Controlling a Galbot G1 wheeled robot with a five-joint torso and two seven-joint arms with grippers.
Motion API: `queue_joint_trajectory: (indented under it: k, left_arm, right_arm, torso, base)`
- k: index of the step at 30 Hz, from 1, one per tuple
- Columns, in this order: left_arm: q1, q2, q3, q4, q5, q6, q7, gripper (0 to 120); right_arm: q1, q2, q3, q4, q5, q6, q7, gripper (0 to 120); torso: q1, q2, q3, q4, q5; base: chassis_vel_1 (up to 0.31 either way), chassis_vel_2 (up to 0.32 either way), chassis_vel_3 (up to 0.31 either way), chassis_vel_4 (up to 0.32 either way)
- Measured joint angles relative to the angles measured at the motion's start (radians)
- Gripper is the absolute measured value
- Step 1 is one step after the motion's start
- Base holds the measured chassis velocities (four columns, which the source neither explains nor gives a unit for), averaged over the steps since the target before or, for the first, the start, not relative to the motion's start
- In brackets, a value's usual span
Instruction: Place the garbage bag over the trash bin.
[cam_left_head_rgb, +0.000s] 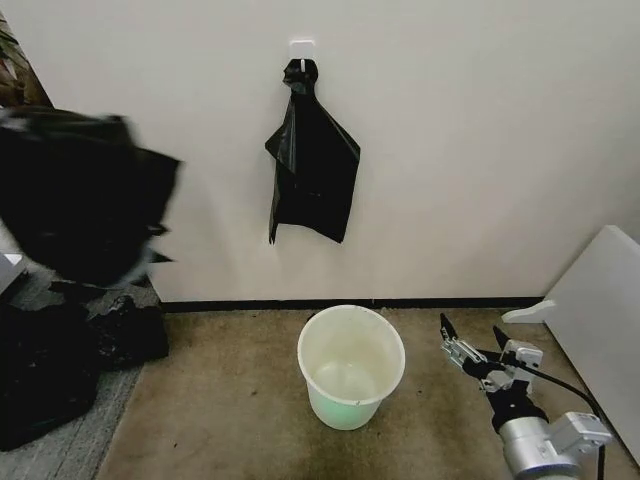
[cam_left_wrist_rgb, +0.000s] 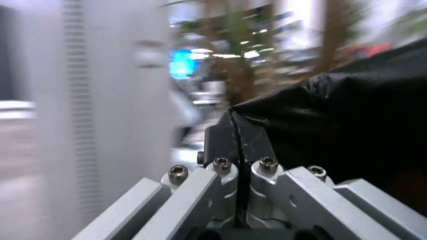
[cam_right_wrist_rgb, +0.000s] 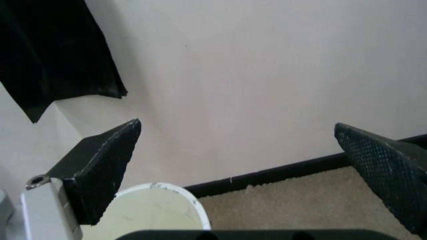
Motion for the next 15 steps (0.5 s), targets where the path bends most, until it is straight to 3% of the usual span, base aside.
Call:
queue_joint_trajectory:
  k: [2, 5, 8, 12, 14, 15]
  left_arm:
    - [-0.004, 0.001, 0.005, 0.047, 0.048, 0.009, -0.024, 0]
    - [-0.027, -0.009, 0.046, 0.185, 0.238, 0.062, -0.103, 1]
    - [-0.082, -0.016, 0.109, 0.319, 0.377, 0.106, -0.14, 15]
    - [-0.125, -0.01, 0.157, 0.41, 0.489, 0.181, -0.133, 26]
    - [-0.13, 0.0, 0.174, 0.431, 0.532, 0.217, -0.103, 32]
    - [-0.136, 0.019, 0.197, 0.457, 0.579, 0.244, -0.058, 39]
  right_arm:
    - [0.003, -0.003, -0.001, -0.002, 0.003, 0.0, 0.0, 100]
    - [0.01, -0.009, -0.008, -0.007, 0.01, 0.001, -0.001, 100]
    - [0.011, -0.009, -0.018, -0.009, 0.012, 0.002, -0.002, 100]
    - [0.003, 0.002, -0.025, -0.01, 0.009, 0.01, -0.008, 100]
    - [-0.003, 0.007, -0.029, -0.01, 0.009, 0.012, -0.011, 100]
    - [-0.011, 0.012, -0.033, -0.01, 0.005, 0.018, -0.015, 100]
  torso:
    - [0.0, 0.0, 0.0, 0.0002, 0.0001]
    - [0.0, 0.0, 0.0, 0.0004, 0.0002]
    - [0.0, 0.0, 0.0, 0.0004, -0.0006]
    - [0.0, 0.0, 0.0, 0.0001, 0.0002]
    - [0.0, 0.0, 0.0, 0.0, 0.0001]
    - [0.0, 0.0, 0.0, -0.0002, 0.0002]
  base:
    - [0.0, 0.0, 0.0, 0.0]
    - [0.0, 0.0, 0.0, 0.0]
    - [0.0, 0.0, 0.0, 0.0]
    - [0.0, 0.0, 0.0, 0.0]
    - [0.0, 0.0, 0.0, 0.0]
    - [0.0, 0.0, 0.0, 0.0]
